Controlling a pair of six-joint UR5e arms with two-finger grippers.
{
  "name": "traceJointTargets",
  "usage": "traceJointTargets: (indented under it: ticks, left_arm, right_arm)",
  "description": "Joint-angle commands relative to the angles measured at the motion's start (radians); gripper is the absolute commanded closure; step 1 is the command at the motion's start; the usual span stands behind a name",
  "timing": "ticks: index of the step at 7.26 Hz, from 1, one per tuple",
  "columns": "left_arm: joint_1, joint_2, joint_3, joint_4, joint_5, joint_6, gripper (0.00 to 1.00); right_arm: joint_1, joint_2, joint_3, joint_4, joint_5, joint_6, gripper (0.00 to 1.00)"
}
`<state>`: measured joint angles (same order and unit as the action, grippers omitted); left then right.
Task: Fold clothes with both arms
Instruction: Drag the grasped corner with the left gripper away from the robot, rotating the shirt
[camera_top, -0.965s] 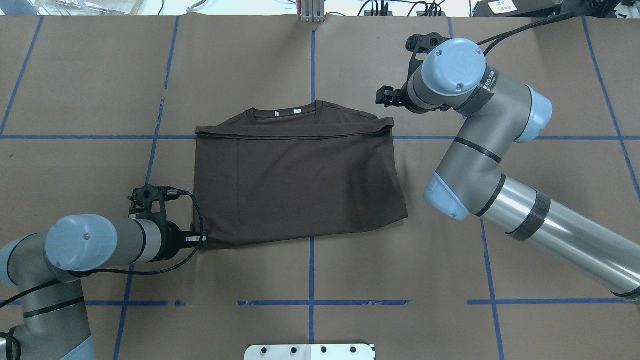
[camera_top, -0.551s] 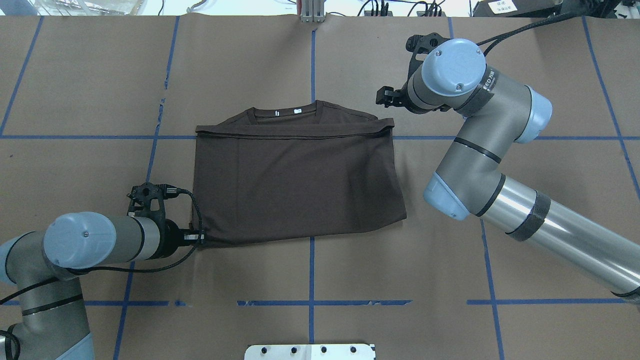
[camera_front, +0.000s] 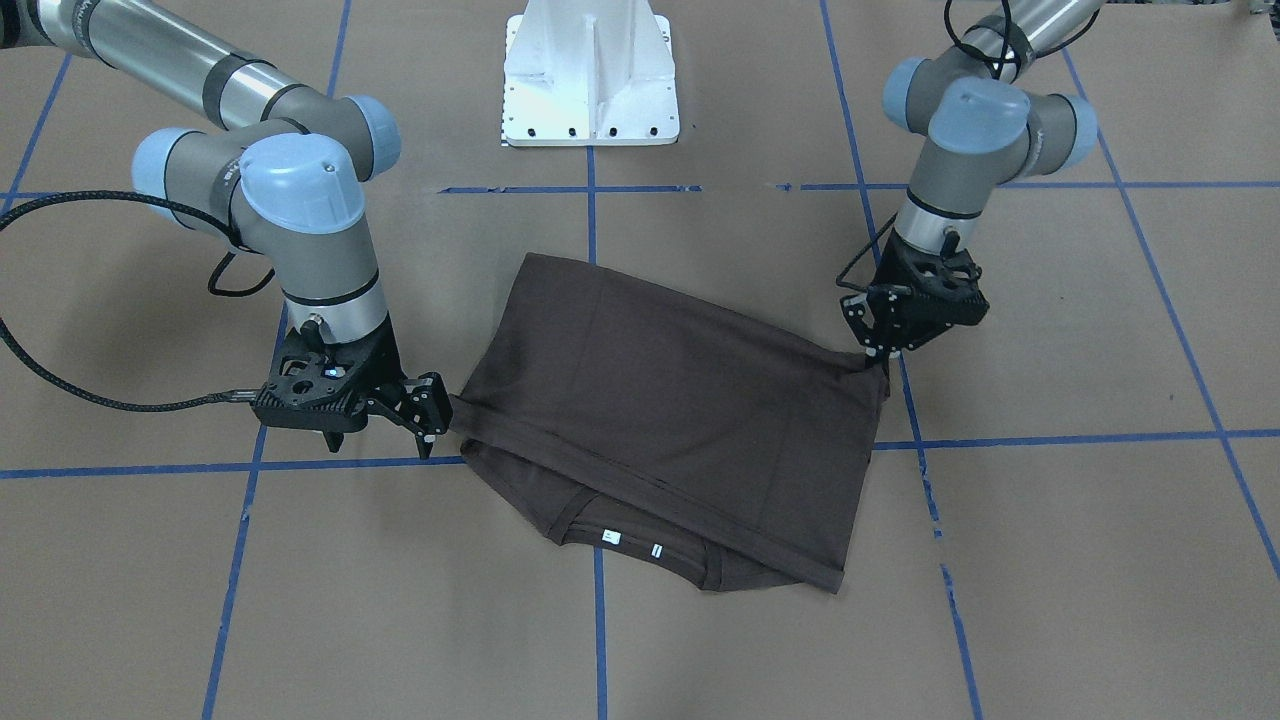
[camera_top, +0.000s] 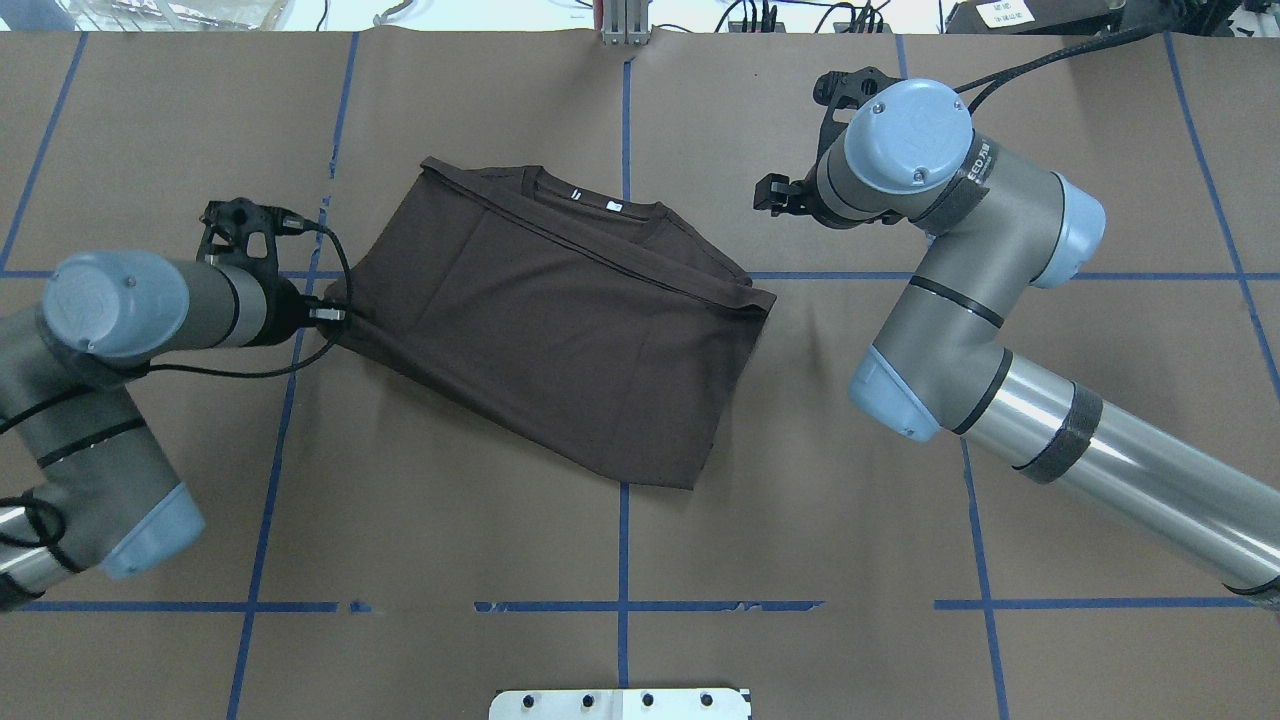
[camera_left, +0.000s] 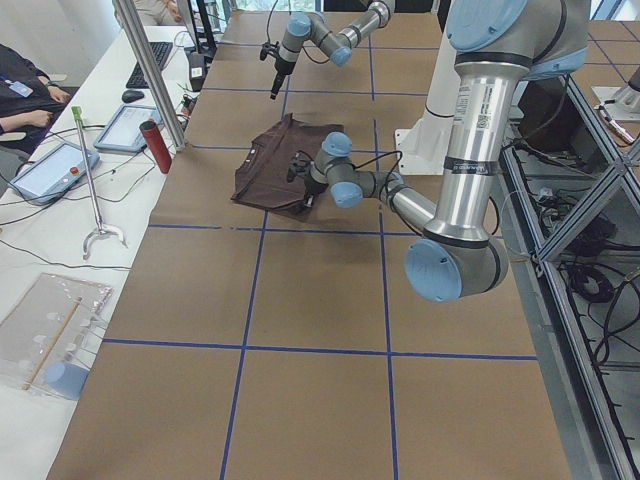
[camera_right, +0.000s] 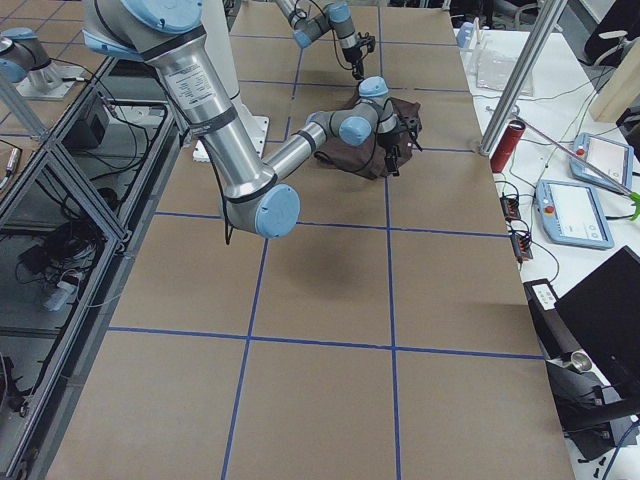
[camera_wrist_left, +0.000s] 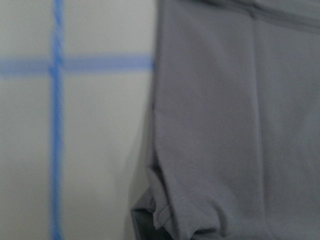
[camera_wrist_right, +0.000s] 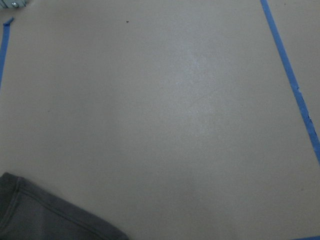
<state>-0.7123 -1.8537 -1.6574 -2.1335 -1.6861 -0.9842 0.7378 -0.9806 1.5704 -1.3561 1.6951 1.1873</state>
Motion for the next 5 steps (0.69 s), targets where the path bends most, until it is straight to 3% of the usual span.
traceJointTargets:
  ticks: [1,4,5]
  left_arm:
    - [-0.126,-0.248,0.324,-0.014,0.002,0.050,1.00]
    - [-0.193,-0.589,0.780,-0.113,0.035,0.088,1.00]
    - [-0.214,-0.582,0.788,-0.159,0.029,0.090,0.98]
  right_arm:
    - [0.000,-0.006,-0.001,0.000,0.000,-0.002,0.00]
    - [0.005,-0.004,0.007,-0.001,0.003,0.000,0.00]
    - [0.002,-0.003,0.007,-0.002,0.003,0.002,0.00]
